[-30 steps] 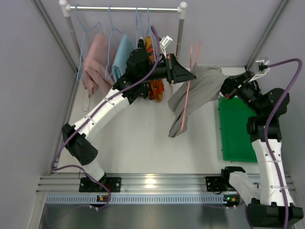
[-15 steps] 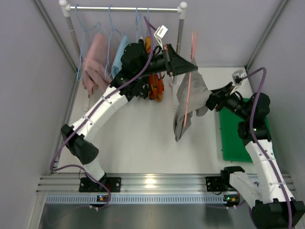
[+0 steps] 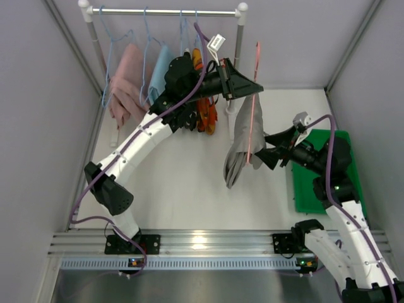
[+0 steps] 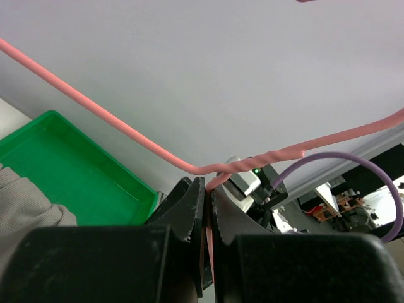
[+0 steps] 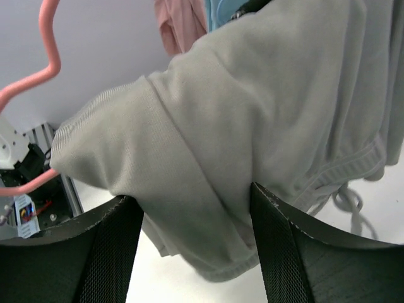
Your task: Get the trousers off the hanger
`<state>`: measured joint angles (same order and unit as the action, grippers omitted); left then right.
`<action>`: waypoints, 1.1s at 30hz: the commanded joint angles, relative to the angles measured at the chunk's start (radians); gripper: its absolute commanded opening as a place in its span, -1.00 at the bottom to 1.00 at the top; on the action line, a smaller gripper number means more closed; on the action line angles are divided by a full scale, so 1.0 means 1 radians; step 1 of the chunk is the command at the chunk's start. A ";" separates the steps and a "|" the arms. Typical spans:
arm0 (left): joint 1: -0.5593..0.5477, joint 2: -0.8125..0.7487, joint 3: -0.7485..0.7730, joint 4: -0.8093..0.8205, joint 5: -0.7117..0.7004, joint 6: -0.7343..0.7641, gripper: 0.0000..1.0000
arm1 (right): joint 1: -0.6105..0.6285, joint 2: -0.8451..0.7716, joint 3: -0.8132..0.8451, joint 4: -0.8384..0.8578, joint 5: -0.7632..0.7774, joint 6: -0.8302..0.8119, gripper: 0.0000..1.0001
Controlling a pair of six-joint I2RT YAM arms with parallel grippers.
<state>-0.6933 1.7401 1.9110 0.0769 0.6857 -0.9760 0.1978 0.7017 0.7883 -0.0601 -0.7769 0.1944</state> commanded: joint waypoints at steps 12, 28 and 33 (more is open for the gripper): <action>0.003 0.009 0.076 0.055 -0.044 0.016 -1.00 | 0.071 -0.024 -0.026 -0.024 0.031 -0.115 0.45; -0.002 0.009 0.079 0.054 -0.048 0.014 -1.00 | 0.112 0.059 -0.029 0.037 0.202 -0.185 0.30; -0.002 0.012 0.079 0.054 -0.048 0.011 -1.00 | 0.132 0.070 -0.035 0.049 0.166 -0.182 0.39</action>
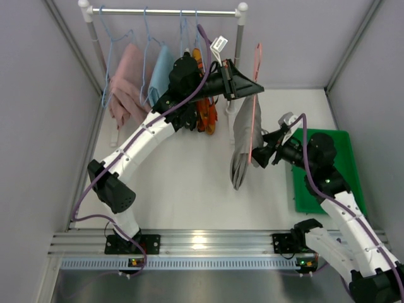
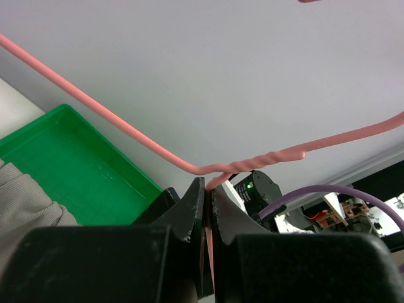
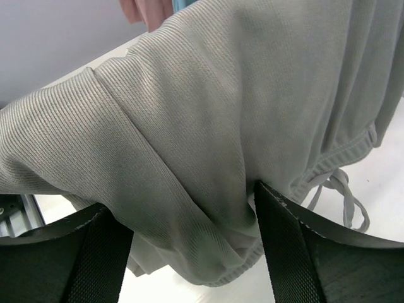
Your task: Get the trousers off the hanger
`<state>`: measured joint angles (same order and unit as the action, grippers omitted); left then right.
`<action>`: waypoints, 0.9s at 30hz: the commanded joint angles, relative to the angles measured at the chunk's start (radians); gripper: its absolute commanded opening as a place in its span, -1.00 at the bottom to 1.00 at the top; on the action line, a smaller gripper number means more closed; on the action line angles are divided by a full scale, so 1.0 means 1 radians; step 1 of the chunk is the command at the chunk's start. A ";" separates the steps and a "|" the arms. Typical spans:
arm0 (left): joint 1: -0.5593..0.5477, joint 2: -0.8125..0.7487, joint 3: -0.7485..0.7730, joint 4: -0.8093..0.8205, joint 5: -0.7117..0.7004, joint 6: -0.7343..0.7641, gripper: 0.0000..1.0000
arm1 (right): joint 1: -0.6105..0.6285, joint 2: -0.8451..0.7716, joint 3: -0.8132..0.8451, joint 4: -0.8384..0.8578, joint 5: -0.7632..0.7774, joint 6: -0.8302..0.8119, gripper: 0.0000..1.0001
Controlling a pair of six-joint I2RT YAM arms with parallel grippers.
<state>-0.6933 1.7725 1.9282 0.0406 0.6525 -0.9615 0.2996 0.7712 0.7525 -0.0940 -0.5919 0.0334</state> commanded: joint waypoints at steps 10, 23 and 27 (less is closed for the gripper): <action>-0.003 -0.015 0.058 0.093 -0.017 -0.008 -1.00 | 0.092 0.019 0.011 0.112 0.068 -0.024 0.46; -0.003 -0.050 -0.014 0.073 -0.004 0.030 -1.00 | 0.085 0.002 0.082 0.131 0.244 0.057 -1.00; -0.003 -0.058 -0.032 0.022 -0.019 0.108 -1.00 | 0.081 -0.041 0.137 0.108 0.267 0.112 -1.00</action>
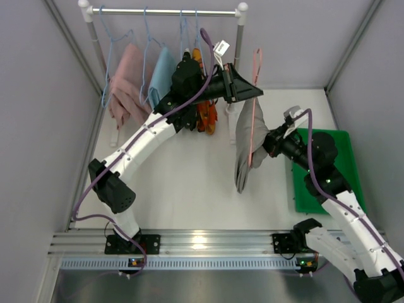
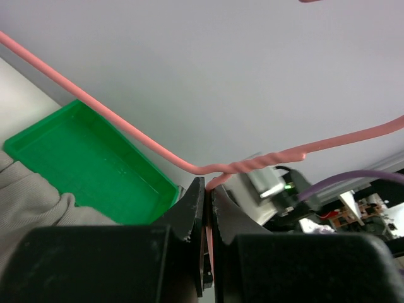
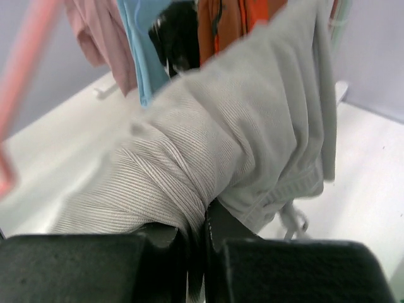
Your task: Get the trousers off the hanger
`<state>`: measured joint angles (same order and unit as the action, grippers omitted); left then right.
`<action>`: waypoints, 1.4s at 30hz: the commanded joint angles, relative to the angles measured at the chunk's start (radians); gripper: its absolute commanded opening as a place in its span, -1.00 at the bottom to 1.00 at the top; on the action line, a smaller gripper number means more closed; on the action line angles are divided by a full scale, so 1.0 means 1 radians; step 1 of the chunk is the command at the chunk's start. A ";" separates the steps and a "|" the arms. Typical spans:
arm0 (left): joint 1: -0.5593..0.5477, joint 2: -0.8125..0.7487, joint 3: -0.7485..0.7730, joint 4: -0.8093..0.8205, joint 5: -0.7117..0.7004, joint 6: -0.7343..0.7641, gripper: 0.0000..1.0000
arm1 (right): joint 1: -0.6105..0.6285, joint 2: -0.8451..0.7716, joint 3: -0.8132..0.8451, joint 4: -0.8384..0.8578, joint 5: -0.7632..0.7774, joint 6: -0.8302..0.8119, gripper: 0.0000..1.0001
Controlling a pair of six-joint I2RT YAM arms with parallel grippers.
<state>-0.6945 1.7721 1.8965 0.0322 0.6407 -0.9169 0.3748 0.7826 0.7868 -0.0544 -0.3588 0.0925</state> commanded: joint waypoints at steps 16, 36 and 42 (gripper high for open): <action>-0.003 -0.115 -0.132 -0.133 -0.108 0.283 -1.00 | 0.001 -0.091 0.511 -0.059 0.328 0.066 -1.00; -0.019 -0.115 -0.111 -0.167 -0.098 0.383 -1.00 | 0.001 -0.141 0.520 0.022 0.948 -0.560 -1.00; -0.019 -0.091 -0.045 -0.170 -0.096 0.391 -1.00 | -0.005 -0.209 0.295 0.044 1.087 -0.764 -1.00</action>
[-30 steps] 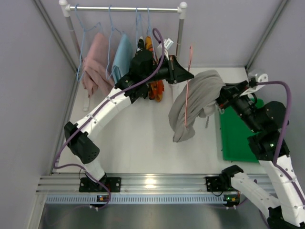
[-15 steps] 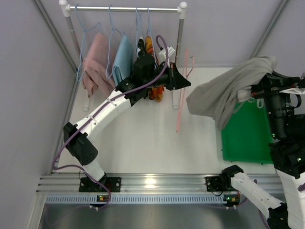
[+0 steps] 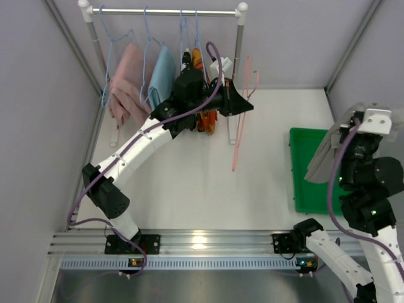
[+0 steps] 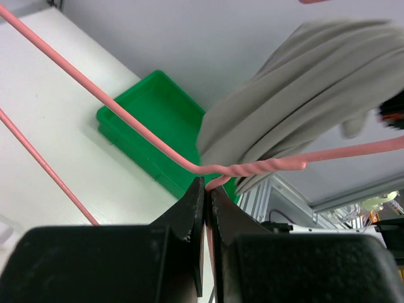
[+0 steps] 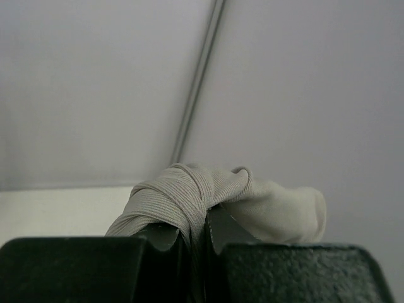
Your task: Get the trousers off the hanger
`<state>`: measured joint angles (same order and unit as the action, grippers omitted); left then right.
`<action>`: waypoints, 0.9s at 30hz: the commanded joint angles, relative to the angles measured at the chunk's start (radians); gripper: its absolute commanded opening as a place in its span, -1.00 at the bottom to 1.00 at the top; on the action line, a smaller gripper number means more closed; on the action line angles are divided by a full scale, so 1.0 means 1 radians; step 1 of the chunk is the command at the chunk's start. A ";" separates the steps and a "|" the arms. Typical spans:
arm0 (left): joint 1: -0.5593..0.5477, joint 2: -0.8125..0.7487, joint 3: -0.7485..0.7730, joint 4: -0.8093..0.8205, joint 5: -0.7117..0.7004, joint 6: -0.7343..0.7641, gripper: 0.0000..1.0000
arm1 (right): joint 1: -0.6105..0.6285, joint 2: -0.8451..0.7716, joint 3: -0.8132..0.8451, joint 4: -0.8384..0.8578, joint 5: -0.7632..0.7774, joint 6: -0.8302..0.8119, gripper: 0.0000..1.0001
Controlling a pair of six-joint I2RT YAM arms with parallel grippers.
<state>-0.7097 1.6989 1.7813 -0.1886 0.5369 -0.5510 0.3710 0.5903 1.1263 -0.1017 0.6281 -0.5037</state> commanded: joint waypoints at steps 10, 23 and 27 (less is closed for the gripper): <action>-0.004 0.028 0.130 0.060 0.023 0.002 -1.00 | -0.257 0.175 0.073 -0.099 -0.234 -0.020 -1.00; 0.007 0.038 0.141 0.084 -0.002 0.004 -1.00 | -0.848 0.220 0.005 -0.231 -0.829 0.057 -1.00; 0.009 0.048 0.147 0.086 0.003 -0.007 -1.00 | -0.891 0.210 -0.103 -0.265 -0.892 0.045 -1.00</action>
<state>-0.7055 1.7370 1.8835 -0.1776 0.5373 -0.5507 -0.4919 0.8139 1.0630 -0.3565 -0.1509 -0.4454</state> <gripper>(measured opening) 0.059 0.044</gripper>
